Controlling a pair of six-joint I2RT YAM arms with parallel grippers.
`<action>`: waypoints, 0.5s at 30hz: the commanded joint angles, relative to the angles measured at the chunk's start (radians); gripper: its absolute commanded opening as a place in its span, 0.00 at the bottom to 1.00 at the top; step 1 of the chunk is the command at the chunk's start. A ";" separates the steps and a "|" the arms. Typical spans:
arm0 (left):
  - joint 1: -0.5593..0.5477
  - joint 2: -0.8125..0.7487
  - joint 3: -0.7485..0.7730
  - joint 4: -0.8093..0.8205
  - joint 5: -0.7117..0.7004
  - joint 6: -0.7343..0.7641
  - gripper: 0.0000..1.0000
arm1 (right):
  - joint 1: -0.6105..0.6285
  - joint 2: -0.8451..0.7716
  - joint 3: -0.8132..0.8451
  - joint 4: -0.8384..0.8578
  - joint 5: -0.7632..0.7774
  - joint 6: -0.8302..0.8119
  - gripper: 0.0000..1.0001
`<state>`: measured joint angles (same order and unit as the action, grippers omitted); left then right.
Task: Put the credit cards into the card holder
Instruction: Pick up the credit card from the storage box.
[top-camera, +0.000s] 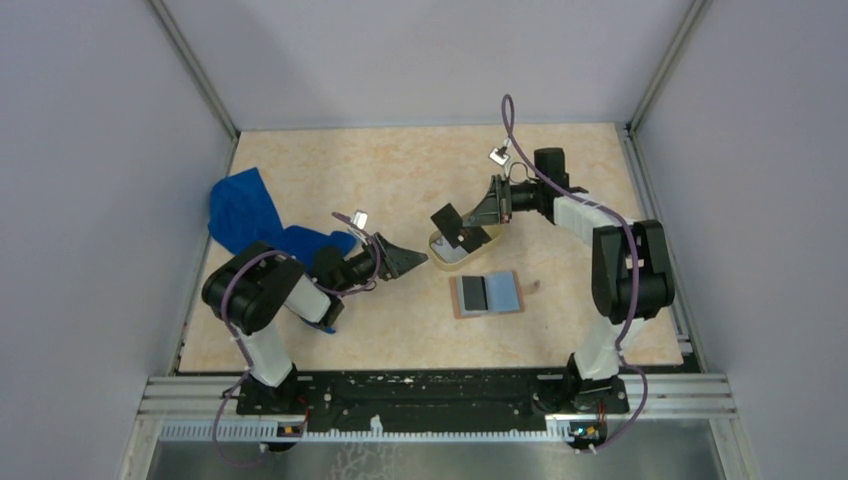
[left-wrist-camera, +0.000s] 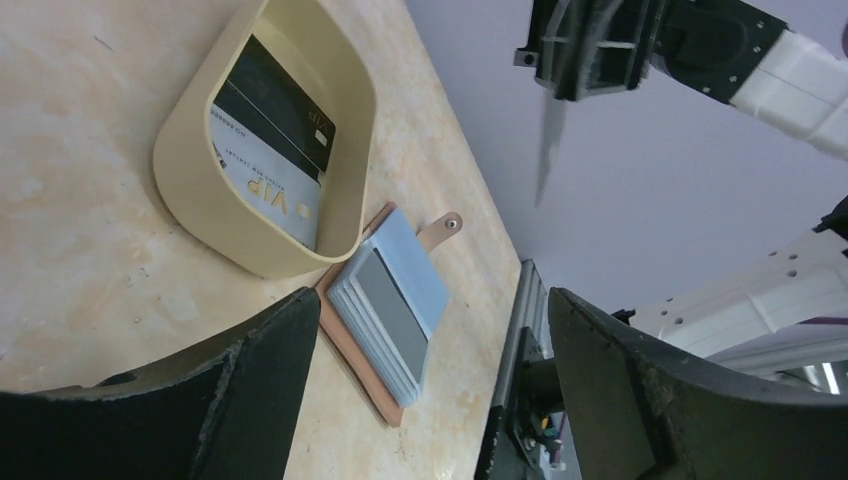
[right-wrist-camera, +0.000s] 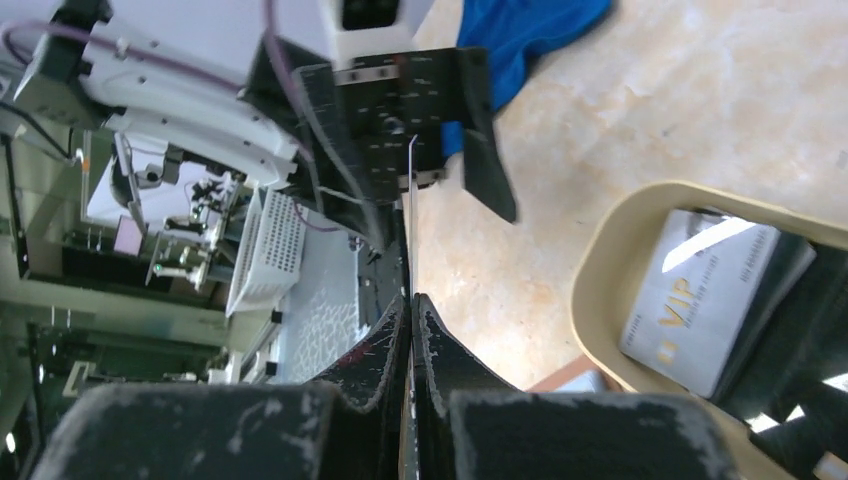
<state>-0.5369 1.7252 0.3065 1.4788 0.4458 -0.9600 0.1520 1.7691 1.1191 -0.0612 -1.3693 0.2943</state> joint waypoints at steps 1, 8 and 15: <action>0.014 0.111 0.105 0.314 0.192 -0.146 0.89 | 0.047 -0.069 0.002 0.083 -0.060 0.025 0.00; 0.014 0.000 0.054 0.314 0.178 -0.034 0.89 | 0.082 -0.051 0.010 0.063 -0.063 0.005 0.00; 0.015 0.064 0.120 0.314 0.183 -0.101 0.70 | 0.146 -0.039 0.056 -0.112 -0.044 -0.132 0.00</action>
<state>-0.5255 1.7569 0.3832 1.5379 0.6064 -1.0313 0.2630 1.7512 1.1210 -0.0887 -1.3994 0.2665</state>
